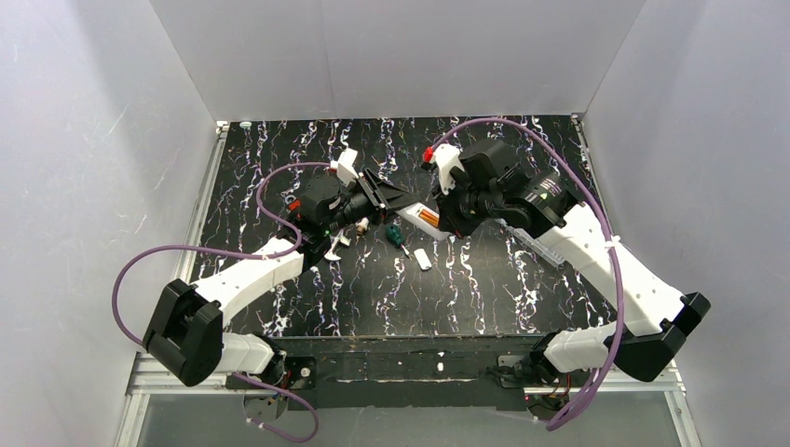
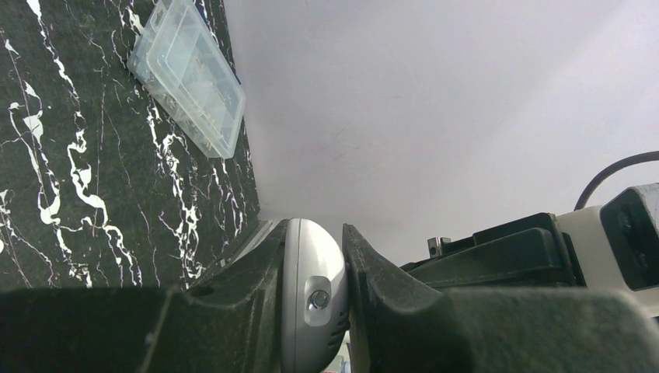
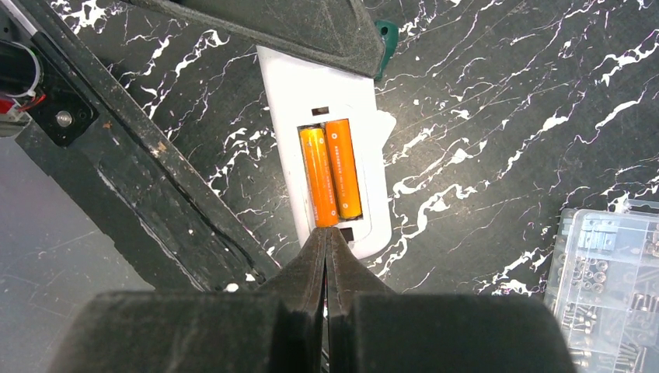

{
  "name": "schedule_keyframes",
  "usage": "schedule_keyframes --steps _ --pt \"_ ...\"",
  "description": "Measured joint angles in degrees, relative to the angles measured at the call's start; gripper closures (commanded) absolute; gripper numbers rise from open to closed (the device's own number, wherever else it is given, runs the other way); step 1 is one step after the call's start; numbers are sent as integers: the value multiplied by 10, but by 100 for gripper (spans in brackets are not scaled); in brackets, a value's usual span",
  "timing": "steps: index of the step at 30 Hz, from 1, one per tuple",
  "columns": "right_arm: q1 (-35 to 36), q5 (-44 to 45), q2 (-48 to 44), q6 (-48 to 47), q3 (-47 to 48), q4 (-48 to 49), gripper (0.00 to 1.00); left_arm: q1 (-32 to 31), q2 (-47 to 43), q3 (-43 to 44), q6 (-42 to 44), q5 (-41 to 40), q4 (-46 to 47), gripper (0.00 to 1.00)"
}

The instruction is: Load the batteries into the remote control

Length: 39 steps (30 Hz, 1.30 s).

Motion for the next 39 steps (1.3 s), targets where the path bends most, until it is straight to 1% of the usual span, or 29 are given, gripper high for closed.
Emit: schedule_keyframes --steps 19,39 --pt "-1 3 53 -10 34 -20 97 8 0 0 19 -13 -13 100" --pt "-1 1 73 -11 52 -36 97 10 0 0 23 -15 -17 100"
